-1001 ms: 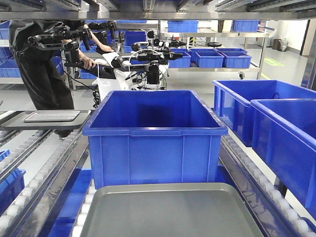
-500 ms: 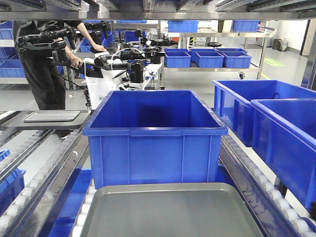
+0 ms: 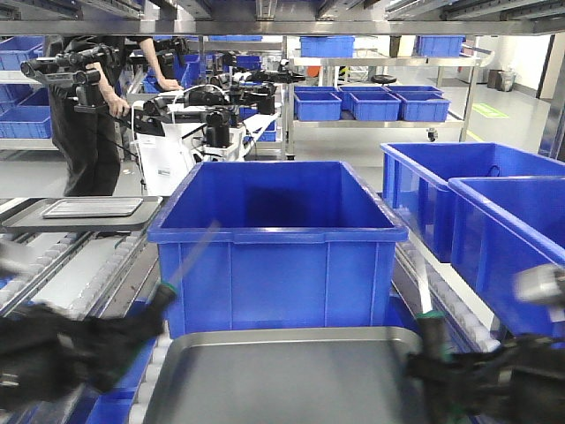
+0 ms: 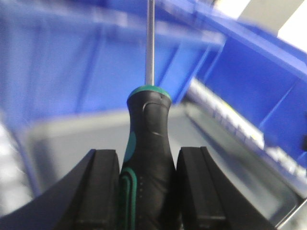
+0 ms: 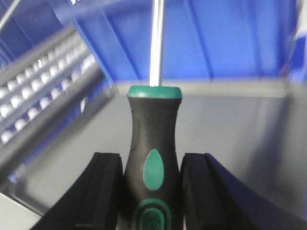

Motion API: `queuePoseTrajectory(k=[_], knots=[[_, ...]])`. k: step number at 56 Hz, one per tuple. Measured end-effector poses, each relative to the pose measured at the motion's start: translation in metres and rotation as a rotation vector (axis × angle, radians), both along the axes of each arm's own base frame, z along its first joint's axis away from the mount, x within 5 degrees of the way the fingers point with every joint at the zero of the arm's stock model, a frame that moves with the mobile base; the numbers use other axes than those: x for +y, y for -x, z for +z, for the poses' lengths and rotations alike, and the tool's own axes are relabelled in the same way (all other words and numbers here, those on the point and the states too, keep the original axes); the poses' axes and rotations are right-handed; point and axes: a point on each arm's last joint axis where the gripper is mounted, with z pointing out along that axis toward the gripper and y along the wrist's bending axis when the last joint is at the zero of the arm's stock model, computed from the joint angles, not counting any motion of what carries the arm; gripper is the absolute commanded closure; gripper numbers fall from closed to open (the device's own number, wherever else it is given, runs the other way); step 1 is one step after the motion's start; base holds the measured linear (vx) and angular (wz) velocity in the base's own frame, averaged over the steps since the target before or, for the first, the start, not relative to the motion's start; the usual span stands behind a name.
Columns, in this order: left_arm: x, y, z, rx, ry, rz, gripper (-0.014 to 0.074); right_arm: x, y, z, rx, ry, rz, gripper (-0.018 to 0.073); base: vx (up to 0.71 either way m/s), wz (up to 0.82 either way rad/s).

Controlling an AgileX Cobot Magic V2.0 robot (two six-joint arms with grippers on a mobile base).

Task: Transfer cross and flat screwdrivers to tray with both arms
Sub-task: 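Lay both screwdrivers on the tray and open both grippers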

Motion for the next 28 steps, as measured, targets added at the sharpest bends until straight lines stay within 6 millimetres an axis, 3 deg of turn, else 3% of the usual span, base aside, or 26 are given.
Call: queuePoseTrajectory(k=[8,18,28], knots=[[-0.024,-0.011,-0.029,0.109,-0.012,-0.031,0.0594,0.017,-0.022,-0.023,0.063,0.040,0.010,0.0566,0.00,0.00],[-0.038,-0.018,-0.053,0.185,-0.034,-0.039,0.0578,0.024,-0.033,-0.042,0.107,0.079,0.020,0.0547,0.00,0.00],[-0.041,-0.024,-0.069,0.212,-0.076,-0.049,0.0470,0.024,-0.035,-0.044,0.107,0.081,-0.001,0.0418,0.00,0.00]])
